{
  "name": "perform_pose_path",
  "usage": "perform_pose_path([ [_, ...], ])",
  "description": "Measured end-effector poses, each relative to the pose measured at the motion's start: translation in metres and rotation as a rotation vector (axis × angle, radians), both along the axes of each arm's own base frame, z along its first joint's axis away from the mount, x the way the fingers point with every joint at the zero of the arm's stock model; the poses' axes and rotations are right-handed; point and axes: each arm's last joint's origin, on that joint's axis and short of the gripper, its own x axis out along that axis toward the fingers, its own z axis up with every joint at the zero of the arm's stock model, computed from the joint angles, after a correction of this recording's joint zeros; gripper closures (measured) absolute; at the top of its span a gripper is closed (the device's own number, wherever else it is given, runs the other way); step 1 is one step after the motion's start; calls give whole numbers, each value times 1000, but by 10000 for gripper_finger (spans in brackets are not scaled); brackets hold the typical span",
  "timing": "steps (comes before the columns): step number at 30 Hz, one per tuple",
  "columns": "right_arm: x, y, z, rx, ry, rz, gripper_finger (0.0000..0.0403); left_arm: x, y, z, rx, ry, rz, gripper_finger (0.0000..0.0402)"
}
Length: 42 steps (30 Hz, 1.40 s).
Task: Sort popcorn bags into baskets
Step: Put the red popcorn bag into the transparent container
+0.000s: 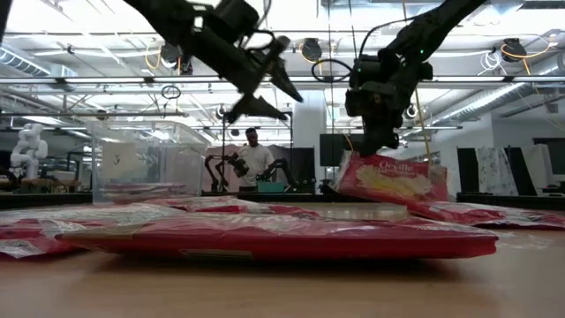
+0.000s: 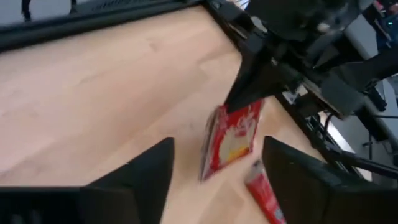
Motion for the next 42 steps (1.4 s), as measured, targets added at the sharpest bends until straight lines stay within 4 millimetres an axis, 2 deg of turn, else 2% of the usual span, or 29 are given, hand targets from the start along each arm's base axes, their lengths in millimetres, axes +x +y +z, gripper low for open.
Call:
perform_pose_path([
  [5,5,5,3,3,-19,-5,403,20,1,-20,127,-36,-71,91],
  [10,10,12,4,-6,-28,32,403,36,2,-48,172,-37,-138,78],
  [17,18,20,5,-21,-52,66,403,50,1,-77,163,-82,-217,117],
  [24,23,21,8,-31,-99,61,403,55,-7,-95,115,-64,-300,182],
  [34,27,20,20,-42,-205,51,403,56,-7,-91,141,-107,-334,376],
  [38,20,16,32,-73,-230,-5,384,53,-1,-80,108,-136,-313,373],
  [42,4,11,58,-154,-290,-139,343,45,4,-52,149,-182,-301,369],
])
